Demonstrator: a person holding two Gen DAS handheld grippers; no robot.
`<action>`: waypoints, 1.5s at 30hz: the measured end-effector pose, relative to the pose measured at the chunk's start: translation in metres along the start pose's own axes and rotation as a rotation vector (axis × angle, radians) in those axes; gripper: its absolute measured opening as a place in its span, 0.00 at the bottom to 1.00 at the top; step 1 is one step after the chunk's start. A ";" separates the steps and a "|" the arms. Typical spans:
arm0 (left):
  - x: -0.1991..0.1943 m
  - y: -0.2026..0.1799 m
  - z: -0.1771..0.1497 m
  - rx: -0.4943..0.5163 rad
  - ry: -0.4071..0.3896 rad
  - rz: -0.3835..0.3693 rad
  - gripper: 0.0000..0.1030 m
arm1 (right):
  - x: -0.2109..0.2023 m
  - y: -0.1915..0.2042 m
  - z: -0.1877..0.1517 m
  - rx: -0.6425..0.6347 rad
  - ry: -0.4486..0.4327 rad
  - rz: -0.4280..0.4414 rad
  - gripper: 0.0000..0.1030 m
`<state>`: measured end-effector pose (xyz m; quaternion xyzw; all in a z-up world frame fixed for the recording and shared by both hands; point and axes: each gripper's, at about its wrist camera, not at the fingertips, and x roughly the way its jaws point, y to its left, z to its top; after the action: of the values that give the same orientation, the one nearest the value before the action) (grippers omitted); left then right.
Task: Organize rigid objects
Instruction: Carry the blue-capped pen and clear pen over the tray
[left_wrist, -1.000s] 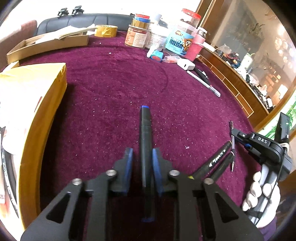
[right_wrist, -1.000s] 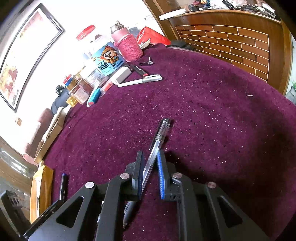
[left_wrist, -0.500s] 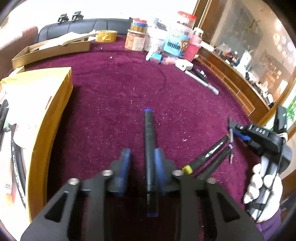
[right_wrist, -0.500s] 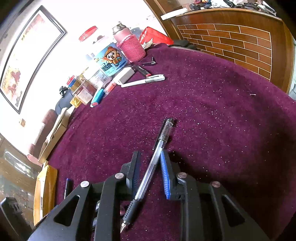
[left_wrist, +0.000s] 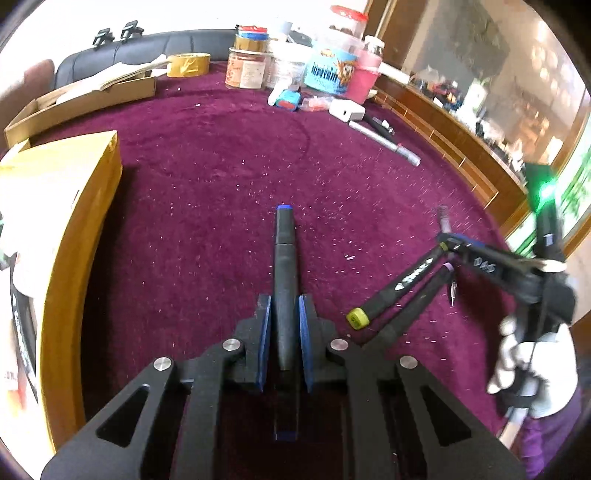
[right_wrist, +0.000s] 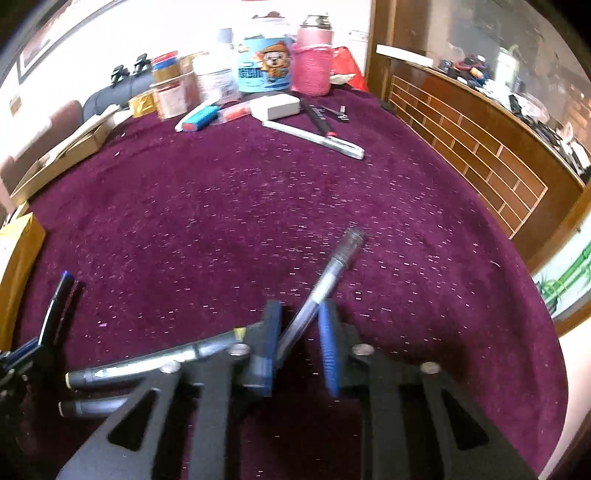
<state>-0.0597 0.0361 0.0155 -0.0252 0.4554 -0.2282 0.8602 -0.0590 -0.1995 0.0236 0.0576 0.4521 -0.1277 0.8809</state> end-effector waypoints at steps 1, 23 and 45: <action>-0.005 0.000 -0.001 -0.006 -0.008 -0.008 0.11 | -0.001 0.000 0.000 0.002 -0.001 0.006 0.12; -0.130 0.099 -0.028 -0.318 -0.249 -0.100 0.12 | -0.059 0.029 -0.002 0.146 0.010 0.614 0.07; -0.141 0.238 -0.080 -0.609 -0.247 0.166 0.12 | -0.064 0.251 -0.027 -0.104 0.221 0.826 0.08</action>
<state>-0.1029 0.3204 0.0178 -0.2714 0.3957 -0.0060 0.8774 -0.0464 0.0582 0.0563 0.2030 0.4887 0.2656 0.8059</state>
